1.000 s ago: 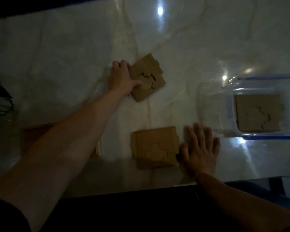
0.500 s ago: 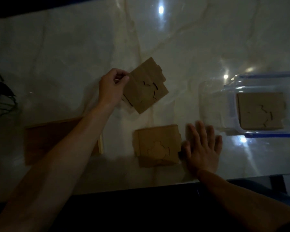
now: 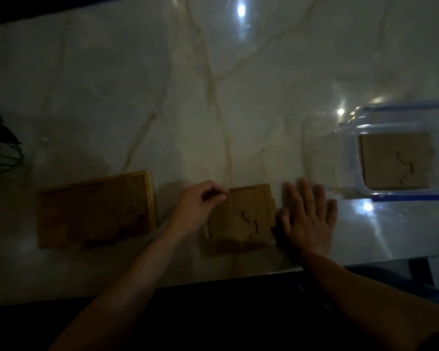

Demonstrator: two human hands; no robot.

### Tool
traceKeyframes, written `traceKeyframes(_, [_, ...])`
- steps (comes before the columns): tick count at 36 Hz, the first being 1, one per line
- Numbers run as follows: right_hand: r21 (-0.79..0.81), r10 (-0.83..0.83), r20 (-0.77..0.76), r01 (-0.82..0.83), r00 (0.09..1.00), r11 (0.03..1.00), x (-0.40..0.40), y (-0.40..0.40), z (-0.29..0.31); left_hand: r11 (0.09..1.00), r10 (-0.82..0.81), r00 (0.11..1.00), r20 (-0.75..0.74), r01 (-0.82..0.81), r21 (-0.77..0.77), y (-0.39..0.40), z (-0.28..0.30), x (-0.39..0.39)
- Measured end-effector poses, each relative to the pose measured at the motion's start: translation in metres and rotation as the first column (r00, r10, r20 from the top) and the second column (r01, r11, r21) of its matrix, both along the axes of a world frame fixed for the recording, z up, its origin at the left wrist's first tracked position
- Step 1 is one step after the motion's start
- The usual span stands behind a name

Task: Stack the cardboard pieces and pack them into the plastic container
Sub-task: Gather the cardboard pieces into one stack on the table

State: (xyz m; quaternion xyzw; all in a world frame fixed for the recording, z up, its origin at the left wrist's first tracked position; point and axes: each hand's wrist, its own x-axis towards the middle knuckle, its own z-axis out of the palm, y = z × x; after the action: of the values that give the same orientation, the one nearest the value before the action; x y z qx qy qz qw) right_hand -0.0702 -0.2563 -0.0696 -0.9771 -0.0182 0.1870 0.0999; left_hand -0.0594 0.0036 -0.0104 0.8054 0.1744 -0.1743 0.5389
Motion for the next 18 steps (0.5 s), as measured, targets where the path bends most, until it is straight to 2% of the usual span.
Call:
traceKeyframes(7, [0.017,-0.013,-0.002,0.013,1.000,1.000,0.000,0.002,0.002,0.998,0.017,1.000,0.023,-0.019,0.067,-0.011,-0.006,-0.008])
traceKeyframes(11, [0.008,-0.010,0.000,0.010,1.000,1.000,0.000,0.001,-0.001,0.953,-0.109,0.984,0.144,0.062,0.296,-0.014,-0.013,-0.009])
traceKeyframes(18, [0.005,-0.004,0.004,0.004,1.000,1.000,0.000,0.001,-0.002,0.788,-0.307,0.914,0.265,0.088,0.610,-0.020,-0.027,-0.018])
